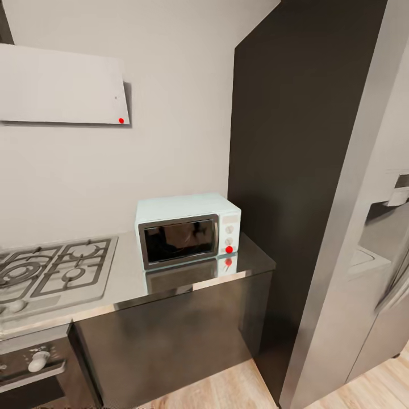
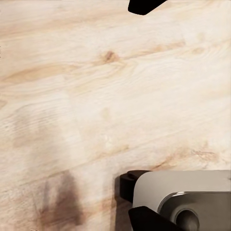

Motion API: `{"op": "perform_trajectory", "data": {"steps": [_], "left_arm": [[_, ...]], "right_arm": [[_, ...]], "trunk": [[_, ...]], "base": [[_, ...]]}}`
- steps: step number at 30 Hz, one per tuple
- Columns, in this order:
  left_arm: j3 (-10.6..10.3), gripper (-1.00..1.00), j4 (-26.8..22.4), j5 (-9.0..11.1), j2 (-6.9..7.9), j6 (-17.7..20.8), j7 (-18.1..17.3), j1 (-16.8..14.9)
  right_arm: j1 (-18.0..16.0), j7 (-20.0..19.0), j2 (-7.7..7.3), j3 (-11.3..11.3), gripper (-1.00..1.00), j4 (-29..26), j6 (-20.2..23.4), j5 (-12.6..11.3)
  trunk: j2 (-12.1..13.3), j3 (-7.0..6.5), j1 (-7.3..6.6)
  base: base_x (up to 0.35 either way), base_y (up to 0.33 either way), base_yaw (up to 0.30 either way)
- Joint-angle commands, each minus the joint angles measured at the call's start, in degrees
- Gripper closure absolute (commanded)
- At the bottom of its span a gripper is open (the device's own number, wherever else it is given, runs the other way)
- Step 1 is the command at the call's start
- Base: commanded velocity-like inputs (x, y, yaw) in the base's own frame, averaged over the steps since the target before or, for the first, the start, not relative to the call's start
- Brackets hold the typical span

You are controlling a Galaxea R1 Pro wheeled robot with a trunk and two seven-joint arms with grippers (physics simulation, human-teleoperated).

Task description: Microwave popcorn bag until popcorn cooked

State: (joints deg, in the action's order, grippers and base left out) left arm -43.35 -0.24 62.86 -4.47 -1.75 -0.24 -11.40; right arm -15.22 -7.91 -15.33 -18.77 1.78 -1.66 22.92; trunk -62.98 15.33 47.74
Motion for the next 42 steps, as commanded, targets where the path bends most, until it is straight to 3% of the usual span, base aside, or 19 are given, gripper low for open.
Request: {"op": "perform_trajectory", "data": {"steps": [1,27,42], "left_arm": [[-0.49,-1.00,0.06,0.49,-0.02,-0.20,-0.03,-0.04],[-0.68,-1.00,-0.41,0.34,-0.25,-0.55,-0.03,-0.02],[-0.57,-1.00,-0.29,0.49,-0.11,-0.62,-0.03,-0.02]], "right_arm": [[-0.07,-0.10,-0.07,-0.48,-1.00,0.15,-0.14,0.46],[-0.07,-0.19,-0.37,-0.48,-1.00,0.15,0.08,0.46],[-0.07,-0.09,-0.41,-0.48,-1.00,0.15,-0.41,0.46]], "trunk": [[-0.05,0.07,0.00],[-0.05,0.07,0.00],[-0.05,0.07,0.00]], "base": [[0.000,0.000,0.200],[0.000,0.000,0.263],[0.057,-0.177,0.024]]}}
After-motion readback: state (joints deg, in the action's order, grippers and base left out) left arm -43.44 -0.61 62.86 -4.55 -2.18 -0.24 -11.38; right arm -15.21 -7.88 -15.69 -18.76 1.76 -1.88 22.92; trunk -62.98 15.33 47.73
